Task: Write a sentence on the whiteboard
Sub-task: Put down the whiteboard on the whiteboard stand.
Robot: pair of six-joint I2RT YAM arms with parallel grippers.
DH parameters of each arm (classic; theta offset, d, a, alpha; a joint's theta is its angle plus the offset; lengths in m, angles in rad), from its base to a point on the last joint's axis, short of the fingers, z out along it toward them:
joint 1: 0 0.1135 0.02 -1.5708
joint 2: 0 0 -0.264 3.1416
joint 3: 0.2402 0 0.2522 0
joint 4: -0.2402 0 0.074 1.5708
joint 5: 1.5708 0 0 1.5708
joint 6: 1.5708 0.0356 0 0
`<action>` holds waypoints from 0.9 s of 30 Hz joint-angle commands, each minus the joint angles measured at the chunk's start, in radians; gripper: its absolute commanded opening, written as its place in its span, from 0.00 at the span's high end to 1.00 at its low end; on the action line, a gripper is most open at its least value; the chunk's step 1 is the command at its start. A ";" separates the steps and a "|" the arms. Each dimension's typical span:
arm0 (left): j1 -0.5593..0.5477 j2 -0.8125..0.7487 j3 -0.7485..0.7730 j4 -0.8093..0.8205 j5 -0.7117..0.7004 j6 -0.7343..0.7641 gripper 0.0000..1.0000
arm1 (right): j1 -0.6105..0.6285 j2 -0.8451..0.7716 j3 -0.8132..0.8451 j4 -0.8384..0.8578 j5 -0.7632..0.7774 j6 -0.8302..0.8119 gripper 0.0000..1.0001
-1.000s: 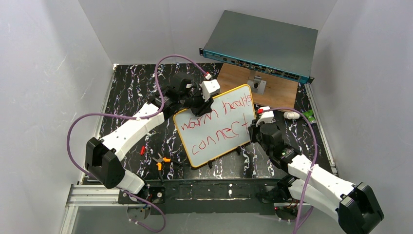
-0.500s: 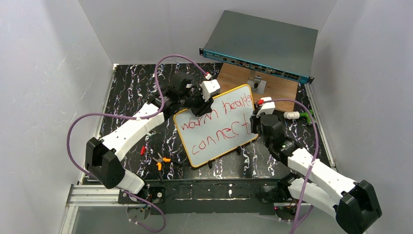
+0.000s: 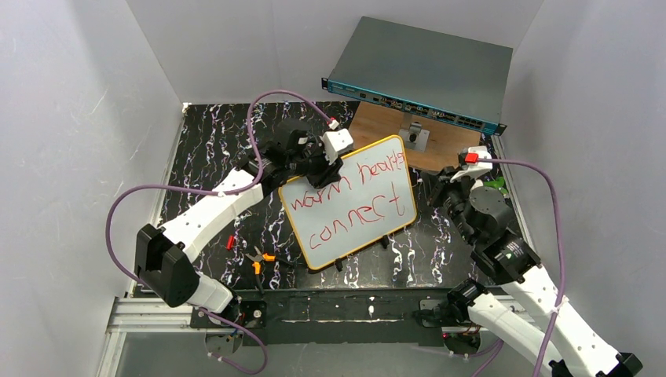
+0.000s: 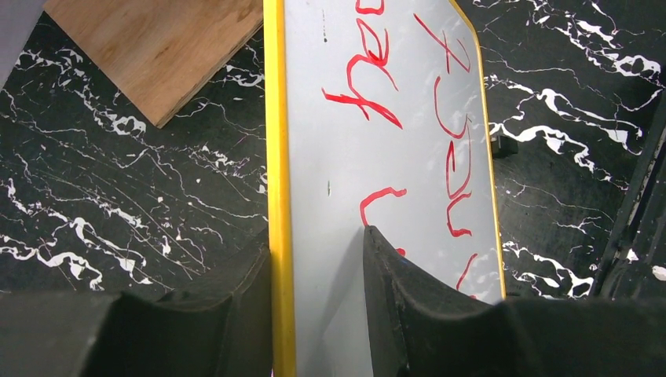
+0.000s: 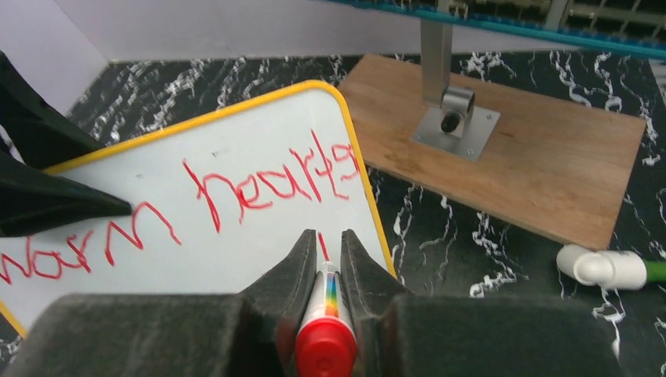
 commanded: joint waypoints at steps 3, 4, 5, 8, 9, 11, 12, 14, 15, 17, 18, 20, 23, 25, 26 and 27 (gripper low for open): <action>-0.028 0.045 -0.103 -0.129 -0.102 0.083 1.00 | -0.002 -0.001 0.018 -0.112 0.003 0.013 0.99; -0.029 0.048 -0.104 -0.129 -0.101 0.079 1.00 | -0.003 0.000 0.020 -0.114 -0.002 0.013 0.99; -0.028 0.050 -0.104 -0.130 -0.103 0.077 1.00 | -0.004 0.002 0.022 -0.115 -0.008 0.014 0.99; -0.028 0.061 -0.106 -0.145 -0.117 0.077 1.00 | -0.003 0.017 0.035 -0.119 -0.029 0.011 0.99; -0.028 0.064 -0.109 -0.153 -0.124 0.086 1.00 | -0.003 0.024 0.040 -0.122 -0.036 0.006 0.99; -0.028 0.066 -0.122 -0.157 -0.143 0.093 1.00 | -0.003 0.036 0.051 -0.125 -0.045 -0.002 0.99; -0.028 0.067 -0.130 -0.157 -0.151 0.097 1.00 | -0.002 0.041 0.056 -0.127 -0.049 -0.005 0.99; -0.028 0.071 -0.145 -0.153 -0.163 0.099 1.00 | -0.003 0.048 0.066 -0.138 -0.054 -0.010 0.99; -0.029 0.075 -0.151 -0.148 -0.167 0.095 1.00 | -0.003 0.050 0.071 -0.144 -0.057 -0.010 0.99; -0.027 0.088 -0.163 -0.136 -0.173 0.087 1.00 | -0.004 0.050 0.077 -0.160 -0.061 -0.010 0.99; -0.028 0.095 -0.169 -0.128 -0.180 0.074 1.00 | -0.002 0.051 0.080 -0.167 -0.064 -0.010 0.99; -0.027 0.103 -0.177 -0.107 -0.188 0.052 0.94 | -0.003 0.052 0.084 -0.182 -0.068 -0.010 0.99; -0.026 0.102 -0.187 -0.086 -0.186 0.035 0.81 | -0.004 0.055 0.085 -0.193 -0.073 -0.013 0.99; -0.026 0.097 -0.192 -0.077 -0.197 0.036 0.77 | -0.004 0.059 0.088 -0.194 -0.078 -0.017 0.99; -0.027 0.095 -0.194 -0.071 -0.204 0.038 0.76 | -0.003 0.060 0.090 -0.194 -0.077 -0.018 0.99; -0.026 0.093 -0.194 -0.070 -0.212 0.043 0.74 | -0.003 0.063 0.091 -0.193 -0.078 -0.018 0.99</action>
